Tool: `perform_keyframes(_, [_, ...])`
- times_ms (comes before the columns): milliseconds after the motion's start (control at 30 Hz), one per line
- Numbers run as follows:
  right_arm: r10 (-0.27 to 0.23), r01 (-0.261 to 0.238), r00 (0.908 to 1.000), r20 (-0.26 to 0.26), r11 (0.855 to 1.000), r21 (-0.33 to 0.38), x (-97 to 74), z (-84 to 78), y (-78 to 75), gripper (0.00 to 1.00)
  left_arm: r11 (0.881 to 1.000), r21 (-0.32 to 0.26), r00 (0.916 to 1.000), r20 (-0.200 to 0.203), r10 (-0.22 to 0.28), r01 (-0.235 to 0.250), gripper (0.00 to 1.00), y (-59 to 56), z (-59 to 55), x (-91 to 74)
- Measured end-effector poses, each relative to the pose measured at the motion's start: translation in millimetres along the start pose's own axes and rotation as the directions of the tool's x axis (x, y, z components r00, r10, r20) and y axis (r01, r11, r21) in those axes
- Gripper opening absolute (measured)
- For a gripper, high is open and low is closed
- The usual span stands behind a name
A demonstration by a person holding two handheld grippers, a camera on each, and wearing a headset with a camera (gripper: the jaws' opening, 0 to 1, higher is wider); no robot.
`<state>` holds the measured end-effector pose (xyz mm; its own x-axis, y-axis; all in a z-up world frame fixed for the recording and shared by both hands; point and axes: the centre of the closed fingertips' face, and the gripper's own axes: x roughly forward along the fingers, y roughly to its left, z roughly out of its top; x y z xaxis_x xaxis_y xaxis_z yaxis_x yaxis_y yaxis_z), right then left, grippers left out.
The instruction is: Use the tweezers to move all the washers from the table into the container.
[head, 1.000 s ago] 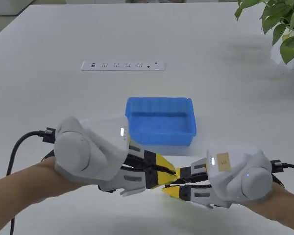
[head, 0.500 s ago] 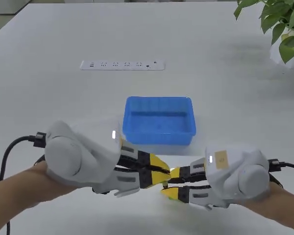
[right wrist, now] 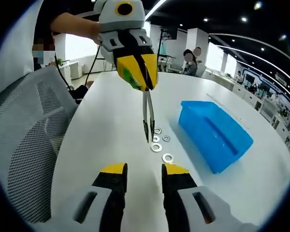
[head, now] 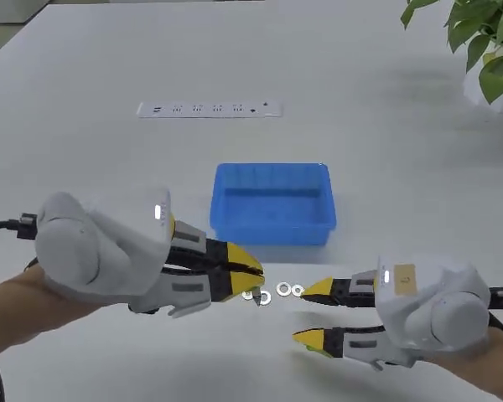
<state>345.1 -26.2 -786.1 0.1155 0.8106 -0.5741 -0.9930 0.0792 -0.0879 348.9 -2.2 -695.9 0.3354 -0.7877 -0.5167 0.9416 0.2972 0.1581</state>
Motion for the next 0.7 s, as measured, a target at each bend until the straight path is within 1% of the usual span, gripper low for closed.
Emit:
perform_keyframes(200, [0.016,-0.016,0.9999,-0.004,1.000,-0.007,2.2,0.2,5.0,0.31,1.000,-0.004,1.0000,0.003,-0.008,0.009,0.05,0.7,0.7,5.6])
perform_keyframes(267, [0.019,-0.019,0.9998,-0.003,1.000,-0.006,3.4,1.0,5.7,0.31,1.000,-0.006,0.9999,0.001,-0.011,0.011,0.05,1.3,-1.5,7.9])
perform_keyframes(333, [0.021,-0.021,0.9998,-0.003,1.000,-0.005,4.5,1.4,5.9,0.31,1.000,-0.004,0.9998,-0.010,-0.016,0.016,0.05,2.1,-5.2,9.1])
perform_keyframes(400, [0.021,-0.021,0.9998,-0.002,1.000,-0.005,5.1,1.8,5.7,0.31,1.000,-0.006,0.9998,-0.013,-0.017,0.017,0.05,2.7,-6.4,9.2])
perform_keyframes(500, [0.020,-0.020,0.9998,0.002,1.000,-0.002,5.1,2.6,5.5,0.31,1.000,-0.009,0.9998,-0.010,-0.018,0.018,0.05,4.1,-6.4,8.9])
perform_keyframes(700, [0.017,-0.017,0.9999,0.000,1.000,0.007,5.2,1.0,5.3,0.31,0.999,-0.008,0.9992,-0.007,-0.039,0.039,0.05,2.0,-5.8,10.3])
